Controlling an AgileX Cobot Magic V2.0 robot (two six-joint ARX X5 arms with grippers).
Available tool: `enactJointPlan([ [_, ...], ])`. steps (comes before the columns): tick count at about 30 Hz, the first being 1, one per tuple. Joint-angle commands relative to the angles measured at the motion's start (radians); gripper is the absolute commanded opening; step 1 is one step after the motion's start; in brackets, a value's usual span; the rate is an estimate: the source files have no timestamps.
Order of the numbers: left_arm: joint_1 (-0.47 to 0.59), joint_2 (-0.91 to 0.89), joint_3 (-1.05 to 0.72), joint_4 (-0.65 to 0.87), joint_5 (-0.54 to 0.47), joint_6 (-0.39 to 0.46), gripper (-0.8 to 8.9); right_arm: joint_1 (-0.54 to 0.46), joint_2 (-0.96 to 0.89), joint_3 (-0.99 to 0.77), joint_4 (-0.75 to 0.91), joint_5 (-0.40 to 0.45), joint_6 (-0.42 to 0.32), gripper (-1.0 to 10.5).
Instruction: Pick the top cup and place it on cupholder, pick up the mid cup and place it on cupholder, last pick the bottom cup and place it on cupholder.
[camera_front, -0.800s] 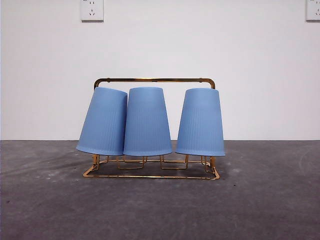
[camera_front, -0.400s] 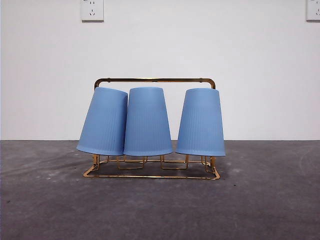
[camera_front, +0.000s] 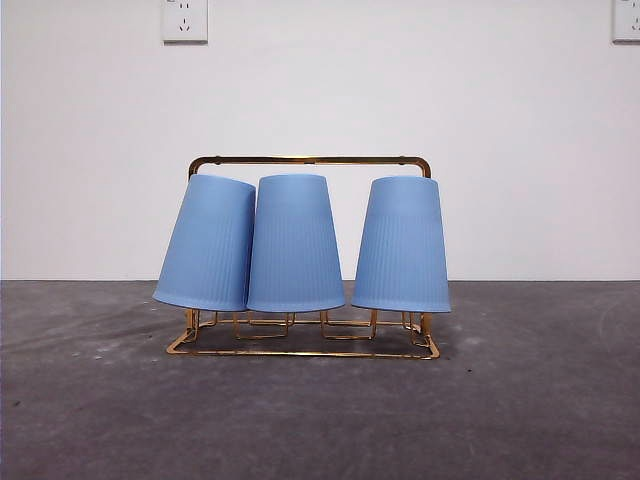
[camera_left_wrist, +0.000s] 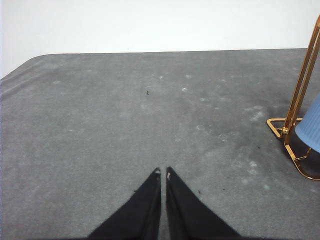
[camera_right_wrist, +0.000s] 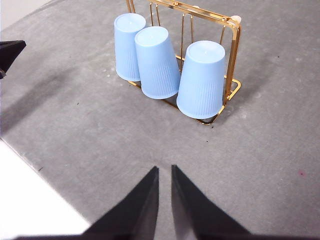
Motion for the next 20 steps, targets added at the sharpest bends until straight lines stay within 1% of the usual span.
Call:
enactJointPlan([
  [1,0.001,-0.001,-0.020,-0.004,-0.006,0.016,0.19,-0.026,-0.014,0.004,0.013,-0.003,-0.005,0.4],
  [3,0.001,-0.001,-0.020,-0.004,-0.006,0.016,0.19,-0.080,-0.024,-0.004,0.014,-0.013,-0.005,0.4],
  [6,0.001,-0.001,-0.020,-0.004,-0.006,0.016,0.19,-0.200,-0.055,-0.036,0.032,-0.004,-0.005,0.4],
  [9,0.001,-0.001,-0.020,-0.004,-0.003,0.016,0.19,-0.351,-0.109,-0.127,0.159,0.058,-0.018,0.4],
  [11,0.001,-0.001,-0.020,-0.004,-0.003,0.016,0.19,-0.463,-0.159,-0.222,0.303,0.074,-0.050,0.4],
  [13,0.001,-0.001,-0.020,-0.004,-0.003,0.016,0.19,-0.550,-0.209,-0.330,0.456,0.052,-0.071,0.4],
  [17,0.001,-0.001,-0.020,-0.004,-0.003,0.016,0.19,-0.689,-0.301,-0.581,0.760,-0.023,-0.169,0.4],
  [20,0.001,-0.001,-0.020,-0.004,-0.003,0.016,0.19,-0.769,-0.352,-0.732,0.870,-0.114,-0.178,0.3],
])
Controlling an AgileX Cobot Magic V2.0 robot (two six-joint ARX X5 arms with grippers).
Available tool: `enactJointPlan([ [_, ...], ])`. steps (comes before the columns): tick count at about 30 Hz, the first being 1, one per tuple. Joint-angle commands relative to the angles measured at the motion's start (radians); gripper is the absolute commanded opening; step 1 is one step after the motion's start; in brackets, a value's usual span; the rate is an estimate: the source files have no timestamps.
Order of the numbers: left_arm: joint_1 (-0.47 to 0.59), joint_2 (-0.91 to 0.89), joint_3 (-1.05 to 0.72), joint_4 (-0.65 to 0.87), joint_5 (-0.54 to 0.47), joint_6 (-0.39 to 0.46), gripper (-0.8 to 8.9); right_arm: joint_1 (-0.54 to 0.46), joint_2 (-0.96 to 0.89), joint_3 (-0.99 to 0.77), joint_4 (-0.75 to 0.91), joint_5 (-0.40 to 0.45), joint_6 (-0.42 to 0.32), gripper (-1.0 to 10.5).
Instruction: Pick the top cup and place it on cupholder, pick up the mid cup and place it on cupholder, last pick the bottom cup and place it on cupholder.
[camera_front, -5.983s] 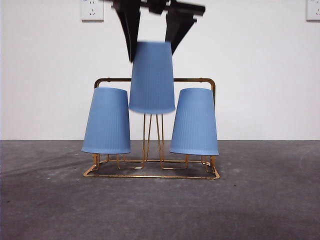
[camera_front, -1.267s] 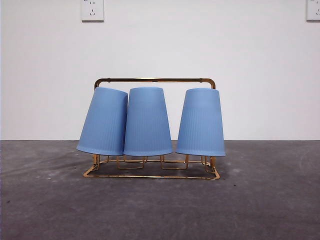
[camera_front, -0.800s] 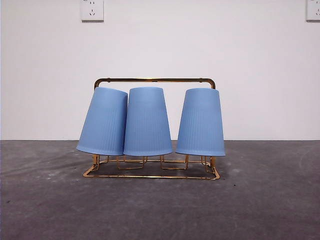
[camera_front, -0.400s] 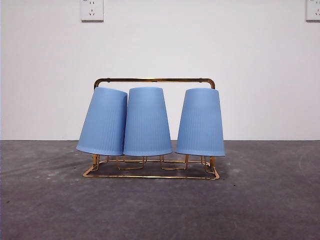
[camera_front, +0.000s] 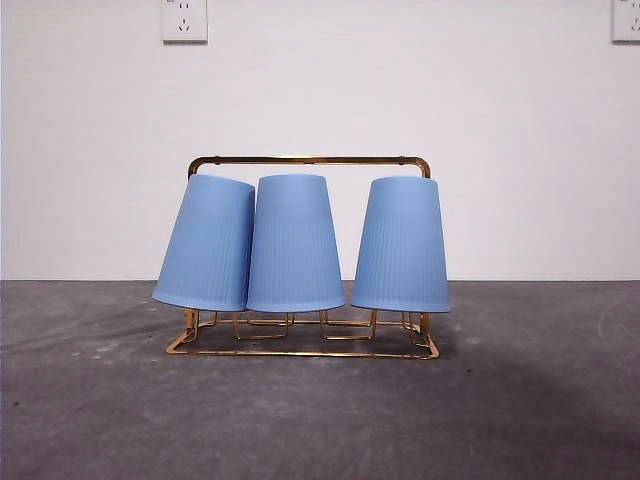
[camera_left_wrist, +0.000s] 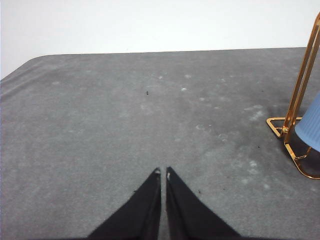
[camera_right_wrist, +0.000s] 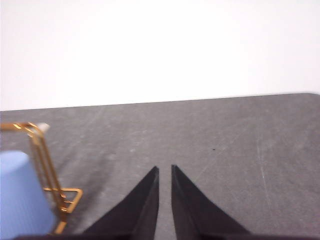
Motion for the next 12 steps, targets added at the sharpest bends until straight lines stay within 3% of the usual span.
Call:
enactJointPlan([
  [1,0.001,-0.001,-0.020,-0.004,-0.003,0.009,0.19,-0.055,-0.034,-0.122,0.085,-0.071,-0.042,0.3],
  [5,0.001,-0.001,-0.020,-0.004,-0.003,0.009,0.19,-0.100,-0.079,-0.235,0.119,-0.083,-0.053,0.2],
  [8,0.001,-0.001,-0.020,-0.004,-0.003,0.009,0.19,-0.105,-0.109,-0.254,0.047,-0.070,-0.063,0.2],
  [12,0.001,-0.001,-0.020,-0.005,-0.003,0.009,0.19,-0.105,-0.115,-0.254,-0.004,-0.073,-0.137,0.2],
])
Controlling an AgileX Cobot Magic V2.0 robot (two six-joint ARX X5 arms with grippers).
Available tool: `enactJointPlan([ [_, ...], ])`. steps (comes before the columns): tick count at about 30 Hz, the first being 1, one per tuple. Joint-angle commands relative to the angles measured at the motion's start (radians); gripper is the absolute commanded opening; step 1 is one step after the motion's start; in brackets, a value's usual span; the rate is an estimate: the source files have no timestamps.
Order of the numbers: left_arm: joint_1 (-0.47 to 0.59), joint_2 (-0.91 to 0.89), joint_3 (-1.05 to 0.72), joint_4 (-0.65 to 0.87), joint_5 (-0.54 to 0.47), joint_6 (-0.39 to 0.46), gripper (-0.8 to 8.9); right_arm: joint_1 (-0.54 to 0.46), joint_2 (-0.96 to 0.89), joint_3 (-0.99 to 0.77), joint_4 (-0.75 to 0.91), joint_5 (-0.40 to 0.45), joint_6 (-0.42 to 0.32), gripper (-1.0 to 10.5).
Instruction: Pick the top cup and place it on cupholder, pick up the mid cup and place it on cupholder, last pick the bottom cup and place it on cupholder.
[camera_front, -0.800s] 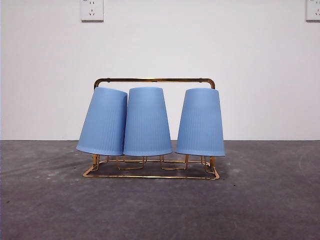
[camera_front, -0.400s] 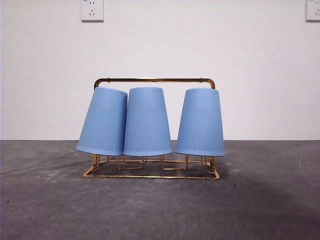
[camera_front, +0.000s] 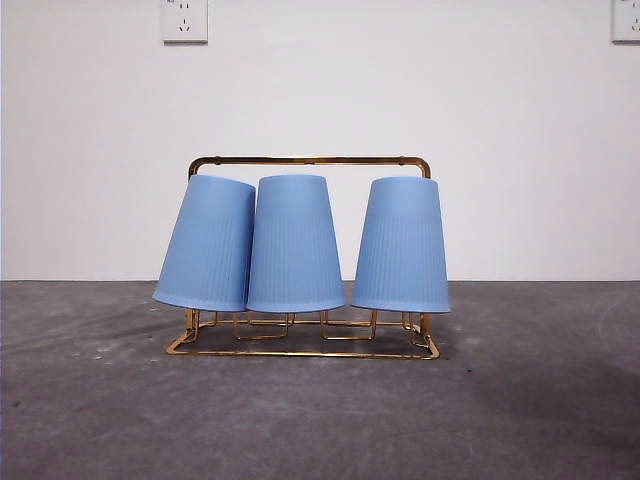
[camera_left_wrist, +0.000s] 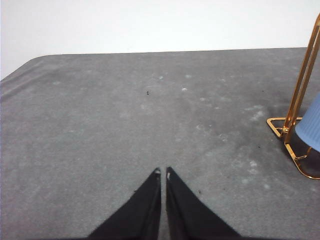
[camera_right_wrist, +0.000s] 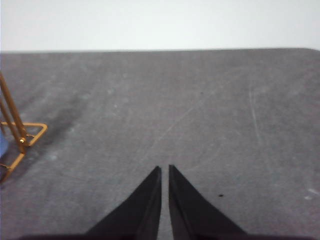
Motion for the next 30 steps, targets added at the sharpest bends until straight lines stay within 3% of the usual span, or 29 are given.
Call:
enactJointPlan([
  [1,0.001,-0.001,-0.020,-0.004,-0.003,0.009,0.19,0.001,0.000,-0.006,-0.010,-0.001,-0.071,0.2],
  [30,0.001,-0.001,-0.020,-0.004,-0.003,0.009,0.19,-0.001,0.000,-0.006,0.022,-0.002,-0.077,0.2],
])
